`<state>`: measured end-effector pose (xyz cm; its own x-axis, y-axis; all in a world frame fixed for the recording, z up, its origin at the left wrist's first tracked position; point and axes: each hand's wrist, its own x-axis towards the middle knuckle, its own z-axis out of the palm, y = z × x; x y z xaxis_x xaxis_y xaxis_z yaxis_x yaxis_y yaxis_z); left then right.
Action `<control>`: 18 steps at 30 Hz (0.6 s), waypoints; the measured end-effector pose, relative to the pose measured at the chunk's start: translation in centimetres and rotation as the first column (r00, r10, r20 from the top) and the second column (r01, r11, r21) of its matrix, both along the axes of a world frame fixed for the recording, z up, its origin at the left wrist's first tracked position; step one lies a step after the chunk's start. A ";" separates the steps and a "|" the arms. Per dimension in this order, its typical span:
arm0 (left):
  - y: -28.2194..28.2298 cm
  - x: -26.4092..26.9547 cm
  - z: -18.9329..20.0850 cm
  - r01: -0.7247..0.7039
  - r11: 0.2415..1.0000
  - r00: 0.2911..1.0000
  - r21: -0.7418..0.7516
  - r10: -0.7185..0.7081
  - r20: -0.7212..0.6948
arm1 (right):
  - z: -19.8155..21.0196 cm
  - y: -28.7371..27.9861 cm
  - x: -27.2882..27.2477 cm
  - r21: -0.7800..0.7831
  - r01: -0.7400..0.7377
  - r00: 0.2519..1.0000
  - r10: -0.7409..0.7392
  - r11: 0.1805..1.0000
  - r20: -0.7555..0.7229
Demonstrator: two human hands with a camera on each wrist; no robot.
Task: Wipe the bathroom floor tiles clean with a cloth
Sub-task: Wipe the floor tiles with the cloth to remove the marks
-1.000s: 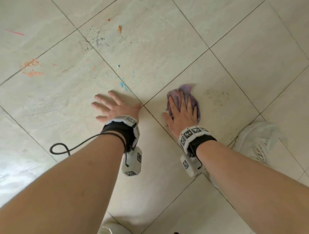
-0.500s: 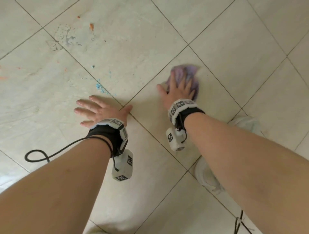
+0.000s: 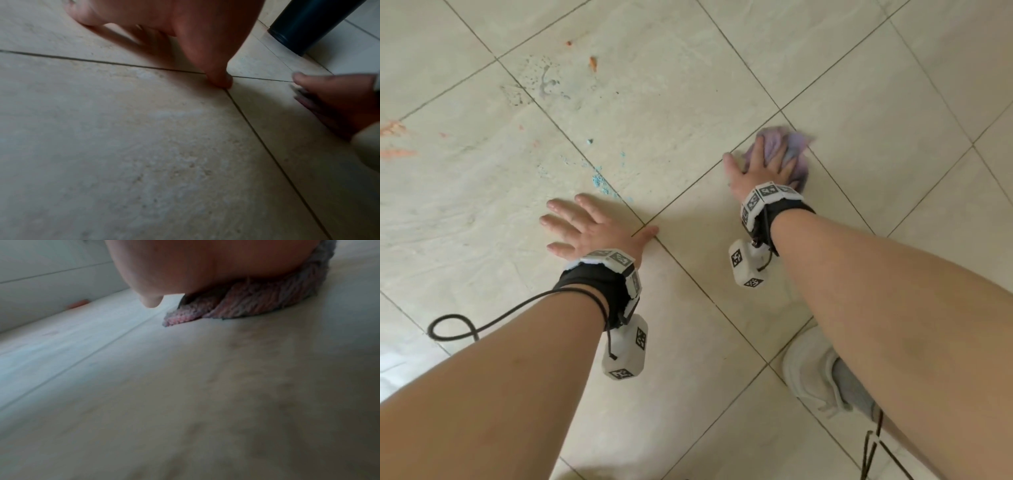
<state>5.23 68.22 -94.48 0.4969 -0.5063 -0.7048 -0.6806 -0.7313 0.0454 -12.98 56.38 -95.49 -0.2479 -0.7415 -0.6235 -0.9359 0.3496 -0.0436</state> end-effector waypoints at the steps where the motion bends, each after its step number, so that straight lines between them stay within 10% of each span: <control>1: 0.2 0.4 0.1 0.016 1.000 1.000 0.000 -0.016 -0.013 | 0.2 0.4 1.8 0.000 -0.102 0.994 0.102 0.995 0.038; 7: 1.7 3.9 0.2 0.093 0.994 0.994 -0.059 -0.097 -0.056 | -0.1 8.5 4.7 -0.059 -0.623 0.773 0.626 0.780 0.103; 13: 2.0 8.8 0.4 0.098 0.990 0.994 -0.101 -0.102 -0.029 | -0.2 10.3 2.9 0.060 -0.731 0.682 0.730 0.680 0.045; 18: 2.4 12.4 0.2 0.036 0.992 0.999 -0.124 -0.035 0.014 | -1.1 10.0 5.2 0.027 -0.943 0.333 0.942 0.332 0.051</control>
<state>17.60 70.66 -94.33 0.4850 -0.6068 -0.6297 -0.7072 -0.6958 0.1257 -7.75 66.33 -96.56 0.6116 -0.4438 -0.6550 -0.6415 -0.7627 -0.0822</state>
